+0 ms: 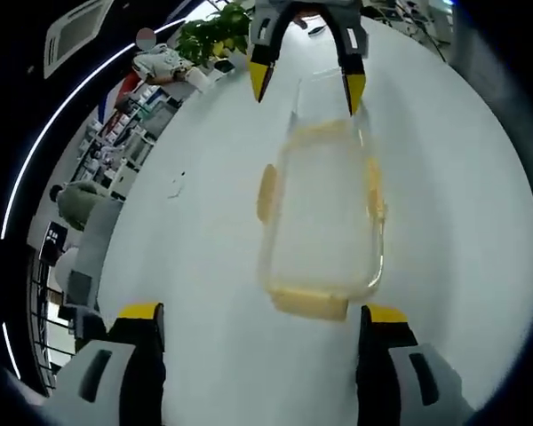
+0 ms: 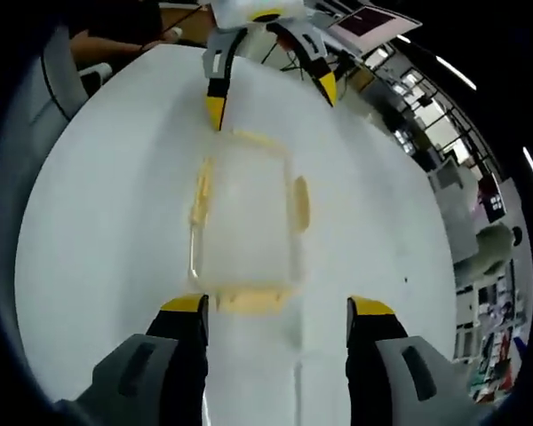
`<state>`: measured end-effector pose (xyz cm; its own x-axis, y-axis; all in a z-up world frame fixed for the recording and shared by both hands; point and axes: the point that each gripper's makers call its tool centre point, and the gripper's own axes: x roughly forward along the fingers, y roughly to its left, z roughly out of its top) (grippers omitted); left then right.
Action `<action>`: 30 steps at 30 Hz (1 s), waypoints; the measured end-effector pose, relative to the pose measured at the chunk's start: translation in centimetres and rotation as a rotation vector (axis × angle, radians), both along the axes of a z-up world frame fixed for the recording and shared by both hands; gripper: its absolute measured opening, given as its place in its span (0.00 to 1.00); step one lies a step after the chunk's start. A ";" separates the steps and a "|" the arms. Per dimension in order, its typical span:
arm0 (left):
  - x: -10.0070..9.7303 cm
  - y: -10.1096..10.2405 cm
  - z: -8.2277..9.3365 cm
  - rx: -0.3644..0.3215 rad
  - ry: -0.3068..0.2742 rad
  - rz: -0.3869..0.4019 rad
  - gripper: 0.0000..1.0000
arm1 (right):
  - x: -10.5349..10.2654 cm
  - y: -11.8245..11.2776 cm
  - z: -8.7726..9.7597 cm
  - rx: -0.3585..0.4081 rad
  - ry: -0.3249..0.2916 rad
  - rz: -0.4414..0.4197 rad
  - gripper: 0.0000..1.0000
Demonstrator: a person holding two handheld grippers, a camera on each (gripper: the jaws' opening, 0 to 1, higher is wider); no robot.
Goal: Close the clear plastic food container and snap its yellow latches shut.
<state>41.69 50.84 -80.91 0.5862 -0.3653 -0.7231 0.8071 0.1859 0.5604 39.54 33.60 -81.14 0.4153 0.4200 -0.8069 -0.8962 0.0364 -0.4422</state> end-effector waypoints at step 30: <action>-0.4 -1.1 -2.2 0.031 0.279 -0.072 0.56 | 0.7 -0.1 -3.1 -0.116 0.223 0.005 0.56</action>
